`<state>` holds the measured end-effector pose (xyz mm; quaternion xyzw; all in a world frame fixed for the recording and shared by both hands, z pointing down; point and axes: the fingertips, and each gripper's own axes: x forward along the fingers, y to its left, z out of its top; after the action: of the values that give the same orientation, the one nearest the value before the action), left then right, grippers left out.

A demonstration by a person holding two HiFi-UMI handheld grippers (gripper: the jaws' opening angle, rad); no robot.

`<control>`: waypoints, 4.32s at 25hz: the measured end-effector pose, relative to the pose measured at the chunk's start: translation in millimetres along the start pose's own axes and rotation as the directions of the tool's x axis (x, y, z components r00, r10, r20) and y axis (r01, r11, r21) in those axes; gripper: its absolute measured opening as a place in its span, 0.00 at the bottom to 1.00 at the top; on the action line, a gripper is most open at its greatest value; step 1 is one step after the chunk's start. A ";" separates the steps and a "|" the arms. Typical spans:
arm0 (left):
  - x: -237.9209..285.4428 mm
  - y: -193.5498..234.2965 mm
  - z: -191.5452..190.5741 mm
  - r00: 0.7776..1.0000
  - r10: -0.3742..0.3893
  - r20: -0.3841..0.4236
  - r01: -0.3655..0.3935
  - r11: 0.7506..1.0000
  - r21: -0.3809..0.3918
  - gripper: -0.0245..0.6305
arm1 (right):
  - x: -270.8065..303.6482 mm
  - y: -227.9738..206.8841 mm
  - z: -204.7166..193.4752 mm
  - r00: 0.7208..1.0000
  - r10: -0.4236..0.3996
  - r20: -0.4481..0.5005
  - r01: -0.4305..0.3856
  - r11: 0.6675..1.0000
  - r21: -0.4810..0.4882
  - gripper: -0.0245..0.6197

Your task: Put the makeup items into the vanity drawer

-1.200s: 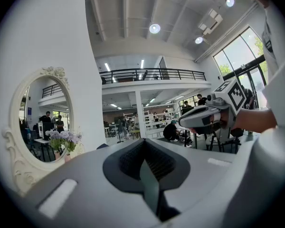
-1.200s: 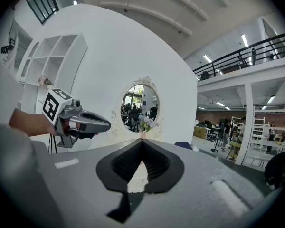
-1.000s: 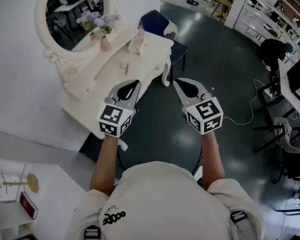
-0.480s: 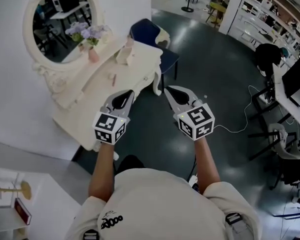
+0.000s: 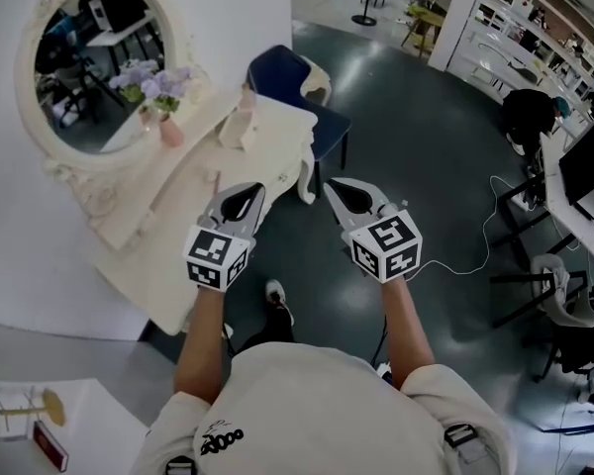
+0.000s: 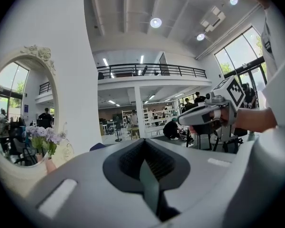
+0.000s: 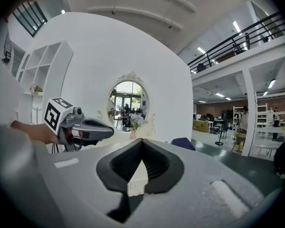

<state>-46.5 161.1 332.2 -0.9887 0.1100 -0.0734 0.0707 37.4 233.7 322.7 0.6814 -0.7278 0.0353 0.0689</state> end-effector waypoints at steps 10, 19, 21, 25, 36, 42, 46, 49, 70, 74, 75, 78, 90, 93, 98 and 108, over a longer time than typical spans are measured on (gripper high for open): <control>76.4 116.1 10.4 1.000 0.008 0.008 -0.008 1.000 -0.006 0.06 | 111.1 -52.4 32.8 1.000 0.011 -0.002 -0.011 1.000 -0.011 0.04; 121.7 179.6 -6.1 1.000 0.005 -0.030 -0.006 0.999 -0.038 0.06 | 190.7 -74.6 36.4 0.997 0.071 -0.026 -0.071 0.997 -0.005 0.04; 128.3 193.6 -12.6 0.999 0.014 -0.041 -0.016 0.999 -0.048 0.06 | 207.4 -75.7 35.2 0.995 0.092 -0.035 -0.092 0.996 -0.001 0.04; 136.2 219.3 -28.0 0.998 0.036 -0.060 -0.040 0.997 -0.072 0.06 | 238.8 -77.1 33.1 0.992 0.122 -0.027 -0.122 0.992 0.013 0.04; 129.8 275.6 -81.3 0.967 0.202 -0.156 -0.224 0.963 -0.146 0.06 | 309.9 -75.3 15.9 0.959 0.276 -0.068 -0.274 0.961 0.032 0.04; 105.4 302.7 -139.8 0.895 0.337 -0.292 -0.407 0.885 -0.227 0.07 | 358.7 -57.9 -12.9 0.875 0.448 -0.184 -0.446 0.893 0.055 0.04; 94.1 314.7 -182.2 0.844 0.381 -0.379 -0.494 0.827 -0.269 0.13 | 380.9 -47.6 -36.0 0.826 0.514 -0.232 -0.517 0.854 0.051 0.04; 88.1 313.1 -216.8 0.811 0.377 -0.448 -0.533 0.792 -0.298 0.17 | 391.2 -38.9 -56.9 0.785 0.554 -0.277 -0.560 0.826 0.064 0.04; 102.1 295.9 -370.9 0.721 0.171 -0.672 -0.559 0.715 -0.419 0.37 | 432.7 -23.1 -156.5 0.709 0.562 -0.425 -0.552 0.818 0.161 0.04; 97.9 299.9 -377.6 0.700 0.186 -0.689 -0.581 0.709 -0.399 0.30 | 428.0 -25.9 -159.7 0.714 0.552 -0.432 -0.539 0.826 0.164 0.04; 97.7 299.9 -377.7 0.700 0.185 -0.690 -0.581 0.708 -0.400 0.30 | 426.0 -27.0 -159.7 0.714 0.550 -0.433 -0.537 0.828 0.165 0.04; 98.0 298.3 -378.2 0.700 0.172 -0.694 -0.567 0.724 -0.392 0.26 | 421.5 -28.0 -158.4 0.716 0.546 -0.435 -0.534 0.830 0.162 0.04; 99.2 302.0 -355.9 0.741 0.159 -0.653 -0.512 0.763 -0.395 0.16 | 408.6 -40.5 -133.0 0.795 0.452 -0.406 -0.449 0.887 0.109 0.04; 100.4 304.8 -339.0 0.766 0.158 -0.623 -0.477 0.789 -0.387 0.16 | 402.6 -43.6 -123.7 0.822 0.414 -0.391 -0.410 0.907 0.099 0.04; 113.1 314.1 -297.6 0.828 0.149 -0.540 -0.395 0.839 -0.374 0.17 | 392.5 -55.1 -103.8 0.876 0.322 -0.359 -0.320 0.945 0.068 0.04; 139.5 321.5 -222.2 0.903 0.084 -0.421 -0.218 0.934 -0.282 0.17 | 375.1 -76.1 -77.4 0.939 0.146 -0.312 -0.146 0.989 0.023 0.04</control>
<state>-14.2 -208.6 517.8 -0.9387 0.2099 -0.2501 -0.1105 94.2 -130.5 451.6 0.6114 -0.7561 0.1479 0.1807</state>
